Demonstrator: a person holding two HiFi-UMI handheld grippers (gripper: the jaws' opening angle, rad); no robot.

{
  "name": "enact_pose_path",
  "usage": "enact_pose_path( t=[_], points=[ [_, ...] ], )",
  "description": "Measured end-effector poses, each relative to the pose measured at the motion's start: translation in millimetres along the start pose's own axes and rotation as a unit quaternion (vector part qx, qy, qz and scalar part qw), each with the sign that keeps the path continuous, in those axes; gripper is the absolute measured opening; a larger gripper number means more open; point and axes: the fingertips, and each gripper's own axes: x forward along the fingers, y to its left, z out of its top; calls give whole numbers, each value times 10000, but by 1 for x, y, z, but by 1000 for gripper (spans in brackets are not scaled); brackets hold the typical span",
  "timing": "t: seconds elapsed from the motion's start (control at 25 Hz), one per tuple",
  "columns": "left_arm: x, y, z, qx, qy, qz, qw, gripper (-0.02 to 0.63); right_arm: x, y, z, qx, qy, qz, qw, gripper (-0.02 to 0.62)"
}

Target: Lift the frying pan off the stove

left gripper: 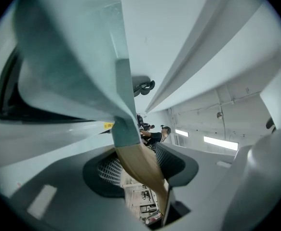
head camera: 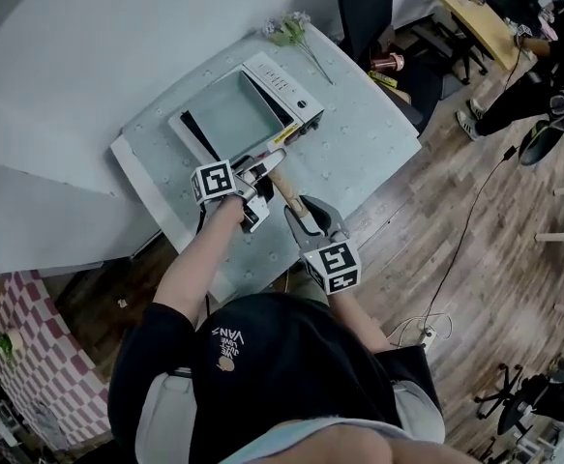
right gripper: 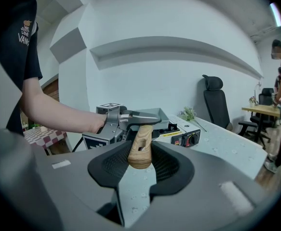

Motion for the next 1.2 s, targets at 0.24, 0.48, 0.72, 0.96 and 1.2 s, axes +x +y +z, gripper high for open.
enact_pose_path(
  t=[0.24, 0.48, 0.72, 0.96, 1.2],
  points=[
    [-19, -12, -21, 151, 322, -126, 9993, 192, -18, 28, -8, 78, -90, -329, 9994, 135],
    [-31, -29, -45, 283, 427, -246, 9984, 192, -43, 43, -16, 9, -111, -461, 9989, 135],
    [-39, -42, -63, 325, 329, -275, 9985, 192, -66, 52, -15, -24, -212, -370, 9991, 135],
    [-45, -63, -97, 440, 177, -272, 9985, 192, -106, 58, -21, -110, -292, -232, 9992, 135],
    [-50, -81, -154, 498, 34, -196, 9986, 192, -165, 63, -38, -154, -328, -79, 9993, 135]
  ],
)
